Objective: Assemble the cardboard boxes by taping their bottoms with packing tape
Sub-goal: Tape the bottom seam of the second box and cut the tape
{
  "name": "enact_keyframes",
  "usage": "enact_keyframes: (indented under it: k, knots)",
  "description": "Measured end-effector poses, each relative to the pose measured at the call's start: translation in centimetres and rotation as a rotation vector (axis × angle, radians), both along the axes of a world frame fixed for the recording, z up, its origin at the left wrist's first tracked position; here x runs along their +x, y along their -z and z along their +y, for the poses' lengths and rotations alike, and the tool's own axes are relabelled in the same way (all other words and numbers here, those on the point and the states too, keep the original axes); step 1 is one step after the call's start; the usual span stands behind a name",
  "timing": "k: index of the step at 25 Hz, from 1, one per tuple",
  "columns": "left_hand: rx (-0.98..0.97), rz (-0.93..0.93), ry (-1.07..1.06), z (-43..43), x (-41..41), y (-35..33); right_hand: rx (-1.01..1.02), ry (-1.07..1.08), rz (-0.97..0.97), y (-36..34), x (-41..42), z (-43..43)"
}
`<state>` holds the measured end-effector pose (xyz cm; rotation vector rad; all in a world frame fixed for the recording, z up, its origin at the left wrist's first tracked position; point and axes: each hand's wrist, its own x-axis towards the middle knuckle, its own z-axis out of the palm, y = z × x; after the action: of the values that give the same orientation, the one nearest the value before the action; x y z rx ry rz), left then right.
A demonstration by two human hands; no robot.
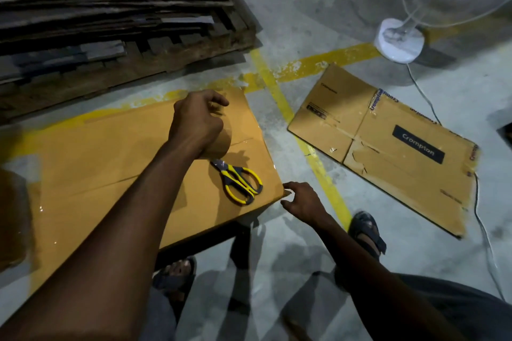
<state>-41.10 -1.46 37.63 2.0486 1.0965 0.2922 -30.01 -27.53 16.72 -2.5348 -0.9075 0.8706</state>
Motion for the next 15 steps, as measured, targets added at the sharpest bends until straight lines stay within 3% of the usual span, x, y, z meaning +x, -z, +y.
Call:
enact_keyframes:
  k: [8,15]
  knots:
    - [0.007,0.02,0.045,-0.8,1.3,1.1,0.158,0.038,-0.227,1.9,-0.5,-0.9]
    - [-0.002,0.028,0.07,-0.7,2.0,2.2,0.055,0.165,-0.281,2.3,-0.9,-0.6]
